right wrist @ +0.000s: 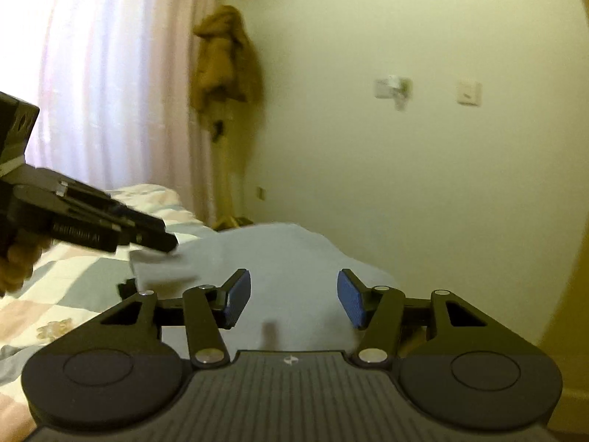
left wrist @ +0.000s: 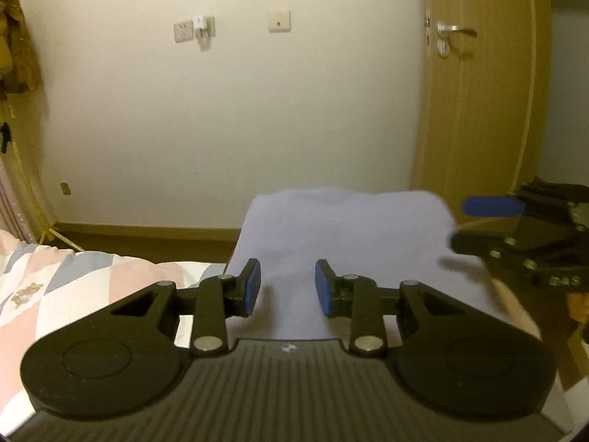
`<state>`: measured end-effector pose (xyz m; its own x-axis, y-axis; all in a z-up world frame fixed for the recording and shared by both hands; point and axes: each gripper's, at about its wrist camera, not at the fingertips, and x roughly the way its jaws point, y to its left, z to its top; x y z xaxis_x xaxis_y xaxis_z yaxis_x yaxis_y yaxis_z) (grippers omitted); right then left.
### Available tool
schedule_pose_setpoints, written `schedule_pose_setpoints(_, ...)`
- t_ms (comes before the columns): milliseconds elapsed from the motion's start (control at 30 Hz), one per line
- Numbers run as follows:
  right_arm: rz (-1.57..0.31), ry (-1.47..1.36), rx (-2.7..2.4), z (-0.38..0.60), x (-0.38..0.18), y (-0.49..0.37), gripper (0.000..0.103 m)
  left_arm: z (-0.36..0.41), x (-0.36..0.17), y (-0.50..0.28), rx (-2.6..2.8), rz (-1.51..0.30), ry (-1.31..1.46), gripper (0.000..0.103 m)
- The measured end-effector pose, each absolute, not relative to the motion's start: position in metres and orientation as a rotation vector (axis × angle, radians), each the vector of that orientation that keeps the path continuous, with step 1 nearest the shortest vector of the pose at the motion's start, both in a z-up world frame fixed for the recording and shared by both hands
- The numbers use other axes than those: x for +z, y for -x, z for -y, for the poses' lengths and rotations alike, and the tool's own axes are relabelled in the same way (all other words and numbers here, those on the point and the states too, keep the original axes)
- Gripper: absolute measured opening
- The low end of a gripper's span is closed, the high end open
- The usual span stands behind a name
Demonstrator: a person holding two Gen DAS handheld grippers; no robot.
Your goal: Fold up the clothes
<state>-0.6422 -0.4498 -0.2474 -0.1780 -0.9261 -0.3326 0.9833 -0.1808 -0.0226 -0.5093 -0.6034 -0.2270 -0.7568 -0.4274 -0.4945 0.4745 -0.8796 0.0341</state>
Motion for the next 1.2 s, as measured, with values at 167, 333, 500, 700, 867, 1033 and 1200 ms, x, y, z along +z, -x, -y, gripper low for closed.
schedule_pose_setpoints(167,-0.407,-0.250,-1.639,0.443,-0.274,0.625,0.055,0.596,-0.259,0.512,-2.434,-0.194,-0.764,0.028)
schedule_pose_setpoints(333,-0.442,-0.285,-1.625,0.426,-0.277,0.624,0.057,0.584,-0.246,0.526,-2.309,-0.219,-0.816,0.028)
schedule_pose_setpoints(500,-0.313,-0.470,-1.668,0.388,-0.209,0.629,0.071,0.529,-0.181,0.512,-2.158,-0.267,-0.861,0.039)
schedule_pose_setpoints(700,-0.213,-0.746,-1.667,0.327,-0.162,0.628,0.081,0.462,-0.123,0.477,-2.025,-0.511,-0.824,0.054)
schedule_pose_setpoints(867,-0.207,-0.819,-1.685,0.299,-0.137,0.617,0.084,0.416,-0.099,0.452,-1.978,-0.594,-0.824,0.059)
schedule_pose_setpoints(1033,-0.169,-0.812,-1.753,0.269,-0.107,0.597,0.092,0.389,-0.077,0.429,-1.968,-0.645,-0.847,0.064)
schedule_pose_setpoints(1200,-0.128,-0.796,-1.836,0.248,-0.073,0.561,0.101,0.368,-0.043,0.403,-1.976,-0.566,-0.847,0.079)
